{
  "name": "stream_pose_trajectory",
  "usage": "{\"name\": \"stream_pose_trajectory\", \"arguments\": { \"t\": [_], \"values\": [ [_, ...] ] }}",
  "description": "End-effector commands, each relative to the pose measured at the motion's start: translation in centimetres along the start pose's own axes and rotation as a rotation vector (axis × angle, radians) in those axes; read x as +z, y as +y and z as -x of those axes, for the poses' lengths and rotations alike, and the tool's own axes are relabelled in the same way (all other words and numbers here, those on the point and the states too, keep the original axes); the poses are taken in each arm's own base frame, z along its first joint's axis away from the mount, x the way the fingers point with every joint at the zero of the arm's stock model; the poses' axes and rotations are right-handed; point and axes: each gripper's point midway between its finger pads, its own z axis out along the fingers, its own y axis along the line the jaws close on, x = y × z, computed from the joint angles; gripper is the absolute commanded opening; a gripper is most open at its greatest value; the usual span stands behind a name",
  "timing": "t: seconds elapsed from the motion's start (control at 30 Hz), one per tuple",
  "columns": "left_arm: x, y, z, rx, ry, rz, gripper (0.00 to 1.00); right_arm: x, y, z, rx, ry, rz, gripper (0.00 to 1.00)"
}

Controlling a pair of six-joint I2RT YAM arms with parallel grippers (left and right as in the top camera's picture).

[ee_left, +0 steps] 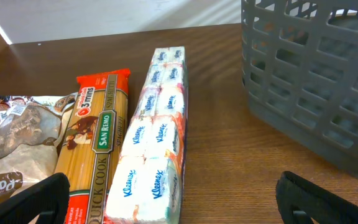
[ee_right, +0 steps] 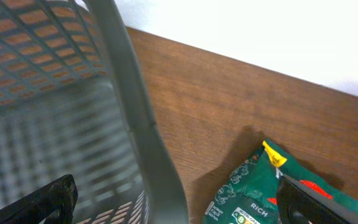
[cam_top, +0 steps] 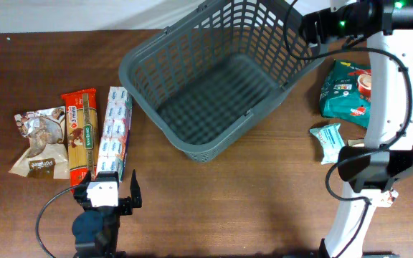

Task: Pack container
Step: 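Reach the right gripper up to the basket's right rim, then grip the basket rim and drag it toward the table centre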

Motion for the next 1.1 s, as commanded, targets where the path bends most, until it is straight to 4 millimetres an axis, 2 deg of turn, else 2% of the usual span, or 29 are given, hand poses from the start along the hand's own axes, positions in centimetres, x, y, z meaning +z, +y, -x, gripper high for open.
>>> {"name": "stream_pose_trajectory", "arguments": {
  "t": [0.0,0.3,0.4,0.5,0.63,0.93,1.0,1.07],
  "values": [
    [0.0,-0.3,0.0,0.010,-0.006,-0.014,0.99,1.0,0.3,0.1,-0.008,0.007,0.008,0.99],
    [0.0,-0.3,0.0,0.010,-0.006,-0.013,0.99,2.5,0.9,-1.2,0.019,0.060,0.032,0.98],
    [0.0,-0.3,0.0,0.010,-0.006,-0.014,0.99,3.4,1.7,-1.8,0.014,0.086,0.053,0.93],
    [0.0,-0.3,0.0,0.010,-0.006,-0.013,0.99,4.4,2.8,-2.5,0.003,0.117,0.074,0.82],
    [0.0,-0.3,0.0,0.010,-0.006,-0.013,0.99,4.7,3.7,-2.7,-0.003,0.128,0.086,0.70],
    [0.0,-0.3,0.0,0.010,-0.006,-0.013,0.99,4.7,3.3,-2.9,0.071,0.145,0.053,0.53],
    [0.0,-0.3,0.0,0.010,-0.006,-0.013,0.99,4.7,3.2,-3.1,0.098,0.151,0.048,0.45],
    [0.0,-0.3,0.0,0.010,-0.006,-0.013,0.99,4.7,3.2,-3.2,0.117,0.155,0.047,0.43]
  ]
}}
